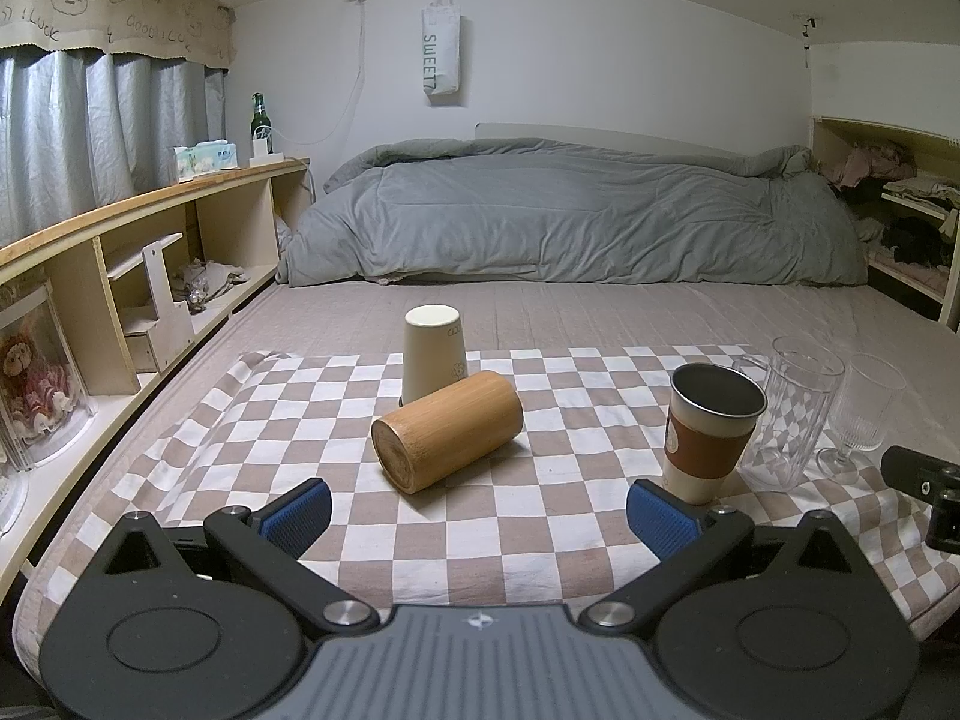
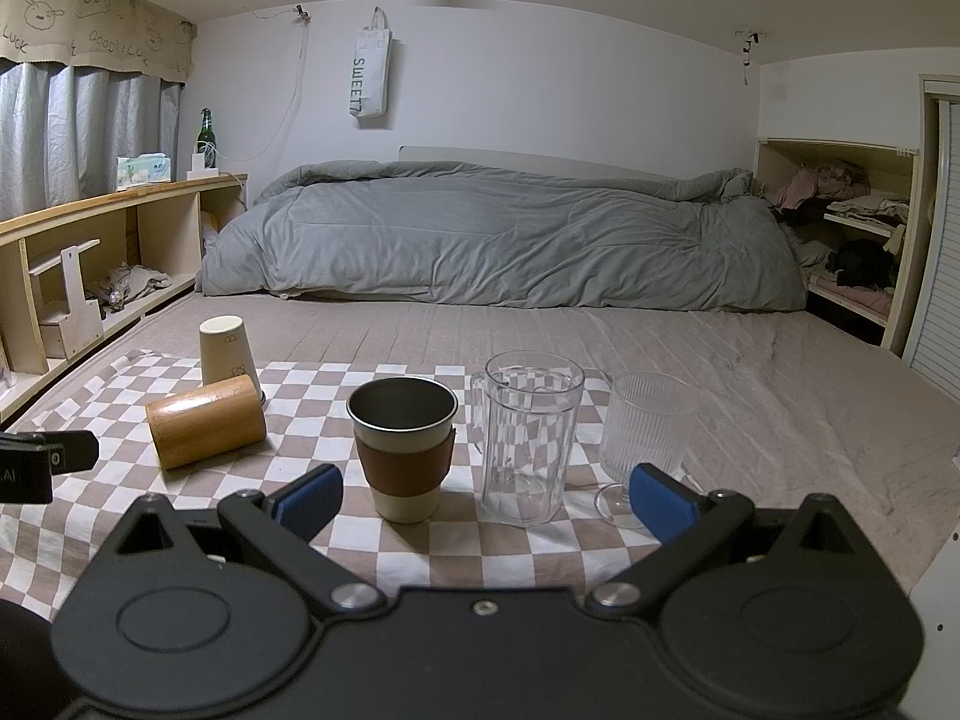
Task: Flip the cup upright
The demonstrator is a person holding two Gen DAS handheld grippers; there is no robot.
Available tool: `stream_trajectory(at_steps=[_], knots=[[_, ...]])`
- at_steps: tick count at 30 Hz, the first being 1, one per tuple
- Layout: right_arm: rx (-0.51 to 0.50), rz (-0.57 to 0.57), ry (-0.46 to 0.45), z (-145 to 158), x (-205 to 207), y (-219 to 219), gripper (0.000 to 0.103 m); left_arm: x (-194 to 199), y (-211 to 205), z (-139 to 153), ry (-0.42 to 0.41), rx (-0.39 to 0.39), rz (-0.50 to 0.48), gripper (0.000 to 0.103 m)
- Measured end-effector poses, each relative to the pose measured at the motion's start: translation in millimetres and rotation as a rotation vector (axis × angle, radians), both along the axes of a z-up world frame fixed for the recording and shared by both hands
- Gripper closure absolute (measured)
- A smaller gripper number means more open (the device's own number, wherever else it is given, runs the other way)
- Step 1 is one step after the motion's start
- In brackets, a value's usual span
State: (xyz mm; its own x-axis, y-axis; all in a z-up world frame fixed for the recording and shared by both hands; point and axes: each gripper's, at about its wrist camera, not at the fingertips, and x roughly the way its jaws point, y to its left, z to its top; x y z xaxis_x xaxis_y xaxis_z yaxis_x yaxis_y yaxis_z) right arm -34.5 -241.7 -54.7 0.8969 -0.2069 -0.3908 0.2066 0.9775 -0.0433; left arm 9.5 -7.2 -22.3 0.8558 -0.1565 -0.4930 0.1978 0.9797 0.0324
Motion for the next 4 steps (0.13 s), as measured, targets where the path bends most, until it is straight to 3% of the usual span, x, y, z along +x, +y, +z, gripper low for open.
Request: stream_trajectory(at_steps=[4], knots=[[0.002,0.0,0.0,-0.1,0.1,0.0,0.0,0.3,1.0,-0.1,0.0,0.003,0.001,0.0]])
